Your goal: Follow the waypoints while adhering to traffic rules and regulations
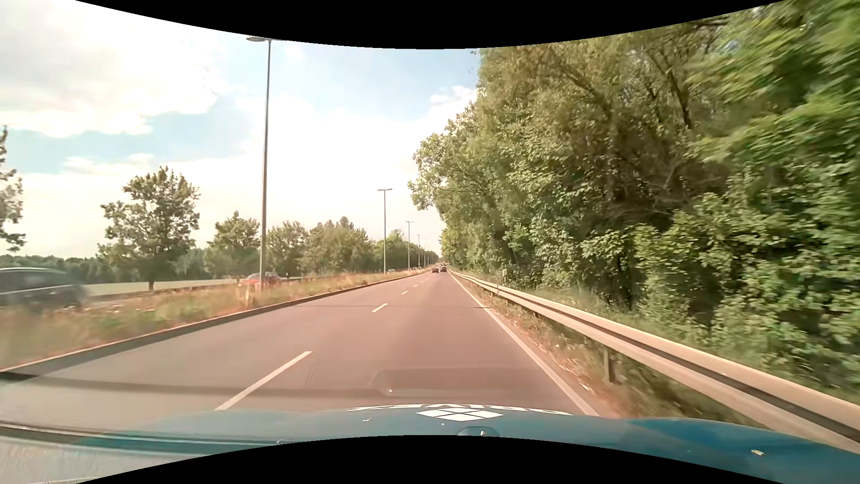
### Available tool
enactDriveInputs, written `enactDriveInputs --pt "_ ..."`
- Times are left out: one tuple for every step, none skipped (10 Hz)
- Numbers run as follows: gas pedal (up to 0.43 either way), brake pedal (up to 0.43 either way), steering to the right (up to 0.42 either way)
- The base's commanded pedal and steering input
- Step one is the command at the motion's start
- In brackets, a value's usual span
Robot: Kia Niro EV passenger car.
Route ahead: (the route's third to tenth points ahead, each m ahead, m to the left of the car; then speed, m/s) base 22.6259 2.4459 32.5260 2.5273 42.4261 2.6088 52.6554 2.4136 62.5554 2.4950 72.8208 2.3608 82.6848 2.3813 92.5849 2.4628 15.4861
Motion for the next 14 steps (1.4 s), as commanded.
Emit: enactDriveInputs --pt "0.189 0.000 -0.004" --pt "0.189 0.000 -0.004" --pt "0.189 0.000 -0.004" --pt "0.189 0.000 -0.003" --pt "0.189 0.000 -0.004" --pt "0.189 0.000 -0.004" --pt "0.189 0.000 -0.004" --pt "0.177 0.000 -0.003" --pt "0.169 0.000 -0.003" --pt "0.169 0.000 -0.003" --pt "0.169 0.000 -0.003" --pt "0.169 0.000 -0.003" --pt "0.169 0.000 -0.003" --pt "0.169 0.000 -0.003"
